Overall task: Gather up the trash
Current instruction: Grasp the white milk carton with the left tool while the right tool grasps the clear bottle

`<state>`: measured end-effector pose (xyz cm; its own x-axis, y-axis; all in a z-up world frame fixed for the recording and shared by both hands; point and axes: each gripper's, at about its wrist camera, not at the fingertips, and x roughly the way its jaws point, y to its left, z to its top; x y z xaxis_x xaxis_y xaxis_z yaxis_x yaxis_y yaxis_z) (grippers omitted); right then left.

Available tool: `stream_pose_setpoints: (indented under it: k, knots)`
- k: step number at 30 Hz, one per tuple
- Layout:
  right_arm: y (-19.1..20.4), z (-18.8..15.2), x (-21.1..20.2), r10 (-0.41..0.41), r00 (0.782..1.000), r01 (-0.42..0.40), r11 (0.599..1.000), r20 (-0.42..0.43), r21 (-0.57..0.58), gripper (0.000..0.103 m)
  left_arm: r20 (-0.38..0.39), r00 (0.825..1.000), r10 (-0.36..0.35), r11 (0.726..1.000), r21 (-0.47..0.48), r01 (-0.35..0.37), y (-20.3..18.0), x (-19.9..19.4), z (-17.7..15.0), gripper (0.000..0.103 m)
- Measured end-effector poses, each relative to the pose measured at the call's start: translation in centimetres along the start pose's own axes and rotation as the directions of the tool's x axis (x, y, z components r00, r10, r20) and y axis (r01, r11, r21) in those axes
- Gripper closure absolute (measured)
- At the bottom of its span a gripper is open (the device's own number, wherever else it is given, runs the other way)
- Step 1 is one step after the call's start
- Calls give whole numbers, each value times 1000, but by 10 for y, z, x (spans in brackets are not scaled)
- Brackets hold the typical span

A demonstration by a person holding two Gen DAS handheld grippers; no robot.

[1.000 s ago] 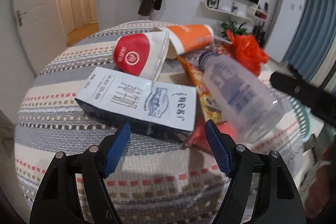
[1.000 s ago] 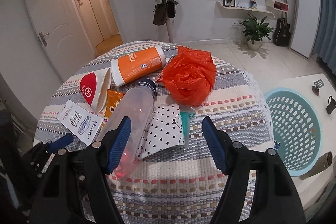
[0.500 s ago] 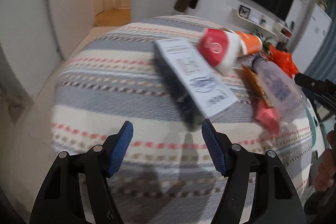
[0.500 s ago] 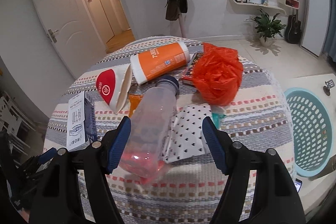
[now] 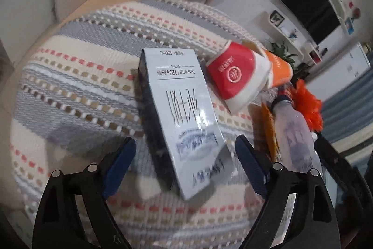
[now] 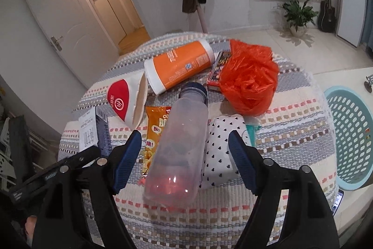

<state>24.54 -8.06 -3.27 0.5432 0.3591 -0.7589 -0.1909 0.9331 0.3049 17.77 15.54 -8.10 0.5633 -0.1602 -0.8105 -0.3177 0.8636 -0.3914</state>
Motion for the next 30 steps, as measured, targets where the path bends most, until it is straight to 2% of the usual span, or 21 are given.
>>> stream_pose_setpoints:
  k: [3,8,9,11,13,14,18,22,27,30]
  knots:
    - [-3,4,17,14,998,-13,1000,-53,25,30,18,999,31,999,26,-32,-10,5,7,19]
    - [-3,8,35,28,994,-25,999,-101,33,30,26,992,127,988,86,-129,-26,21,18,21]
    - [-2,8,37,23,994,-20,999,-105,26,31,33,989,143,984,100,-146,-28,22,18,25]
    - [1,8,41,24,993,-23,1000,-116,12,38,43,984,173,976,126,-177,-35,25,20,30]
    - [6,6,44,21,992,-22,1000,-127,-12,53,55,980,192,969,145,-198,-37,25,18,37]
    - [9,5,45,20,991,-23,999,-129,-22,55,60,979,197,968,150,-204,-35,26,18,37]
    - [16,-3,37,56,992,-63,996,-115,-57,58,73,983,168,972,155,-178,-30,17,10,43]
    - [22,-15,30,105,986,-115,991,-129,-73,58,94,990,102,978,175,-117,-28,2,-3,54]
    - [27,-29,16,193,971,-202,978,-139,-59,59,97,995,23,983,180,-41,-25,-14,-19,54]
    - [26,-24,0,220,970,-226,973,-107,-55,59,124,992,-19,985,172,-3,-26,-26,-24,54]
